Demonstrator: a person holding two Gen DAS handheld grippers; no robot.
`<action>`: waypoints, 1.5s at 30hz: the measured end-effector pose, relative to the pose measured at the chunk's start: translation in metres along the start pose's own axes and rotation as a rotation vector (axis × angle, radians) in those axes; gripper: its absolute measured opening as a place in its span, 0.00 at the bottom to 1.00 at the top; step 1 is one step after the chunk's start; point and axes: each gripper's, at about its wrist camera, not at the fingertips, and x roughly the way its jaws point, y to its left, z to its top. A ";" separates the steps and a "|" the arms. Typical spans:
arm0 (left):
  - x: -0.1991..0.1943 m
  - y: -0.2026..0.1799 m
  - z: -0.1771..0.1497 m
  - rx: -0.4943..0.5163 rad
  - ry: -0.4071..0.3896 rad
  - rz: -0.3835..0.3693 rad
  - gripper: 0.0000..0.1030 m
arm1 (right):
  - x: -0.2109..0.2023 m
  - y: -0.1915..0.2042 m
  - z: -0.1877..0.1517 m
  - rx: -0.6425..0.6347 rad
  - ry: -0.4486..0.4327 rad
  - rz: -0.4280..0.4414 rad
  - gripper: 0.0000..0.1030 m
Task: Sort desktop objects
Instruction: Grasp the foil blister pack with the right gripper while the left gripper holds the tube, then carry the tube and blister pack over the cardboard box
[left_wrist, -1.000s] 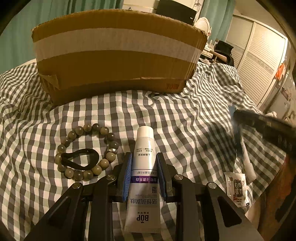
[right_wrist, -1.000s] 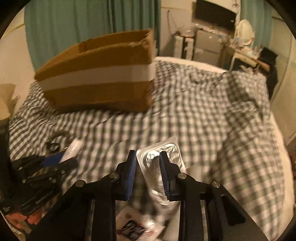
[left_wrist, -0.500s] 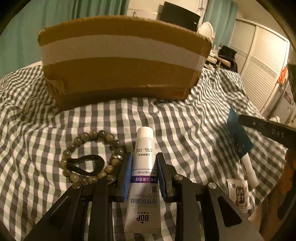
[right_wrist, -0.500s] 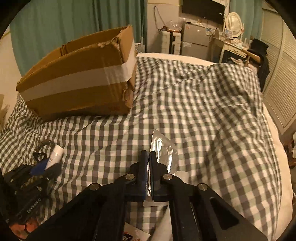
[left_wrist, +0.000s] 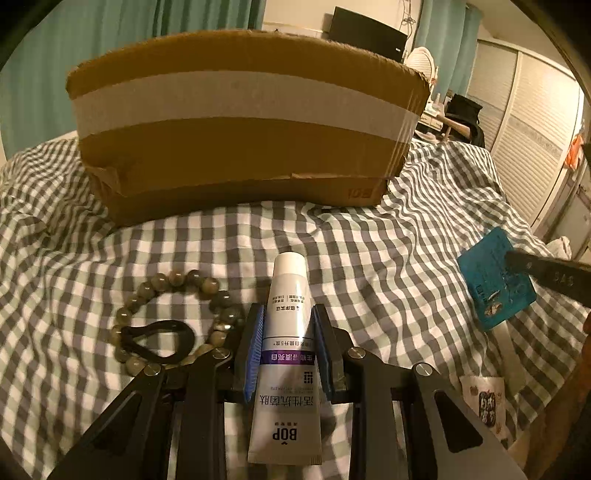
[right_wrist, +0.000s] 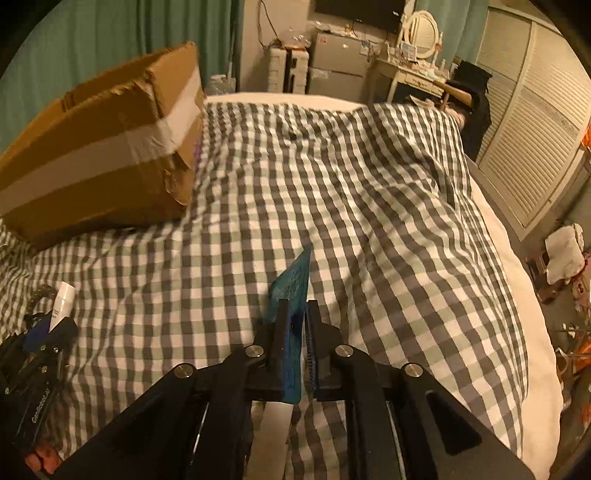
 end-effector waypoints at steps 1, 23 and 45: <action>0.002 0.000 0.000 -0.005 0.003 -0.004 0.26 | 0.001 -0.001 -0.001 0.018 0.007 0.028 0.14; -0.052 0.004 0.013 -0.034 -0.102 0.030 0.26 | -0.045 0.014 -0.005 0.062 -0.058 0.376 0.07; -0.144 -0.008 0.077 -0.039 -0.249 0.096 0.26 | -0.177 0.064 0.024 -0.138 -0.325 0.465 0.07</action>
